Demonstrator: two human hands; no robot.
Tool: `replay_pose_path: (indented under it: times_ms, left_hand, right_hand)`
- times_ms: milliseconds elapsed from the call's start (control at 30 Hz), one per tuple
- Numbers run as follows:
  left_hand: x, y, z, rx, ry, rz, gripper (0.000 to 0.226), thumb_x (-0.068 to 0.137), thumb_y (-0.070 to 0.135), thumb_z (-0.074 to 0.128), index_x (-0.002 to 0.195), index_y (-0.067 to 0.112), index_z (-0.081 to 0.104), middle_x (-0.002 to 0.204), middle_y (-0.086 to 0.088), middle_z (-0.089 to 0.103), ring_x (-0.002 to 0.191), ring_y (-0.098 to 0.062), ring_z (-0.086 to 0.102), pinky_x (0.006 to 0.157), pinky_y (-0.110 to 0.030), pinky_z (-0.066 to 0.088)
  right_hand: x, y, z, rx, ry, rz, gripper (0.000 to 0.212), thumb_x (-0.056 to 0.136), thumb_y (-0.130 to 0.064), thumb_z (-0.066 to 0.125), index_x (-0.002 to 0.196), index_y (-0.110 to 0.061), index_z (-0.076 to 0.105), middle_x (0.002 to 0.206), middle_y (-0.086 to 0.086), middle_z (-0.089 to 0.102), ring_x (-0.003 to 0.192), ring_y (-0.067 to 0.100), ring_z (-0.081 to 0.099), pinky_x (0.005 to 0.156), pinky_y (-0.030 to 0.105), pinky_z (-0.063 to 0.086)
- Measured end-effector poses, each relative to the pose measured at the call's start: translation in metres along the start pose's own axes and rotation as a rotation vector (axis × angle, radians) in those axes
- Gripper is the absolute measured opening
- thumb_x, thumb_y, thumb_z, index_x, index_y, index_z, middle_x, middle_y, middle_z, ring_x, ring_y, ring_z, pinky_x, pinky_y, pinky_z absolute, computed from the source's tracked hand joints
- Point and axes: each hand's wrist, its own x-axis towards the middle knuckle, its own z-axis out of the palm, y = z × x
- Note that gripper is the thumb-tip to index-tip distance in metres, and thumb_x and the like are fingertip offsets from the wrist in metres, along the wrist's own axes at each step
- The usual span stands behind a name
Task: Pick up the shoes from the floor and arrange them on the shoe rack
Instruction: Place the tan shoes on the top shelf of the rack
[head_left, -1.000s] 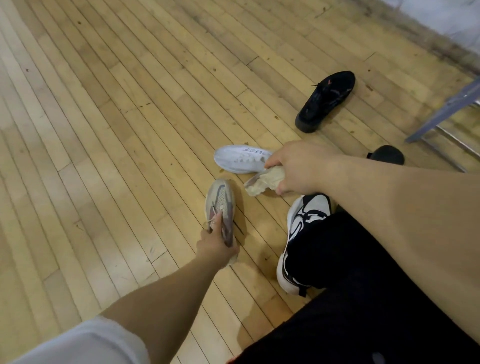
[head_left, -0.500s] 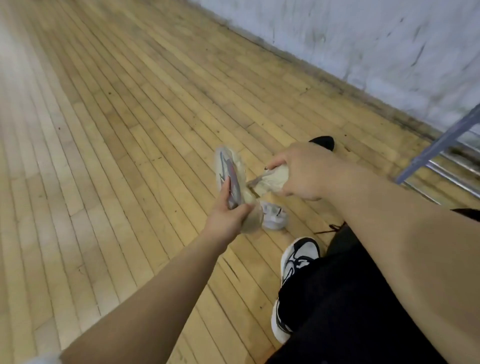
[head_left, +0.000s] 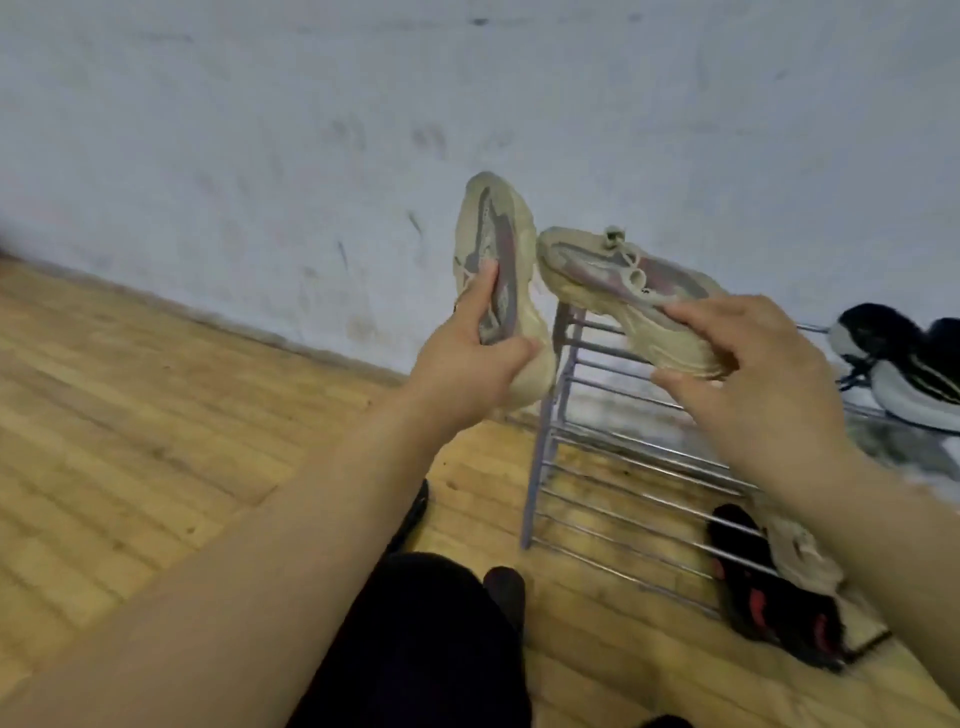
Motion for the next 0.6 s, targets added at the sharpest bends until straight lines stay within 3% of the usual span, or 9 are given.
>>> replay_pose_path:
  times_ms: [167,300,433,533,600]
  left_hand:
    - [0.049,0.010,0.085,0.156,-0.161,0.102,0.081,0.096,0.032,0.065,0.160,0.052,0.020,0.159,0.016,0.041,0.121,-0.009,0.050,0.096,-0.026,0.043]
    - [0.062,-0.016,0.124,0.187,-0.196,0.042,0.072,0.095,0.037,0.064,0.156,0.055,0.031,0.155,0.012,0.047,0.114,-0.013,0.053,0.092,-0.027,0.044]
    - [0.085,-0.028,0.144,0.234,-0.131,0.069,0.072,0.092,0.044,0.061,0.155,0.057,0.029,0.153,0.014,0.048,0.118,-0.010,0.055,0.096,-0.029,0.048]
    - [0.110,-0.036,0.164,0.300,-0.053,0.107,0.076,0.082,0.062,0.052,0.153,0.059,0.027,0.155,0.005,0.044,0.131,-0.024,0.052,0.110,-0.046,0.048]
    - [0.124,-0.040,0.179,0.357,0.007,0.129,0.072,0.086,0.062,0.052,0.154,0.053,0.030,0.157,-0.001,0.039,0.138,-0.030,0.045,0.112,-0.052,0.045]
  right_hand:
    - [-0.009,0.094,-0.010,0.043,0.204,0.269,0.057,0.083,-0.030,0.082,0.136,-0.034,0.064,0.121,-0.011,0.053,0.112,0.004,0.050,0.094,0.012,0.030]
    - [0.008,0.127,-0.006,0.059,0.252,0.309,0.054,0.083,-0.030,0.081,0.134,-0.034,0.064,0.119,-0.011,0.054,0.104,-0.002,0.047,0.087,0.005,0.031]
    - [0.028,0.139,0.005,0.066,0.329,0.321,0.055,0.084,-0.029,0.081,0.136,-0.031,0.064,0.121,-0.009,0.056,0.112,0.006,0.053,0.098,0.016,0.036]
    - [0.046,0.146,0.020,0.077,0.394,0.336,0.055,0.085,-0.031,0.080,0.138,-0.029,0.063,0.124,-0.007,0.055,0.116,0.009,0.053,0.103,0.022,0.040]
    - [0.054,0.153,0.034,0.036,0.404,0.335,0.056,0.086,-0.032,0.078,0.139,-0.028,0.061,0.126,-0.004,0.055,0.119,0.016,0.053,0.106,0.034,0.044]
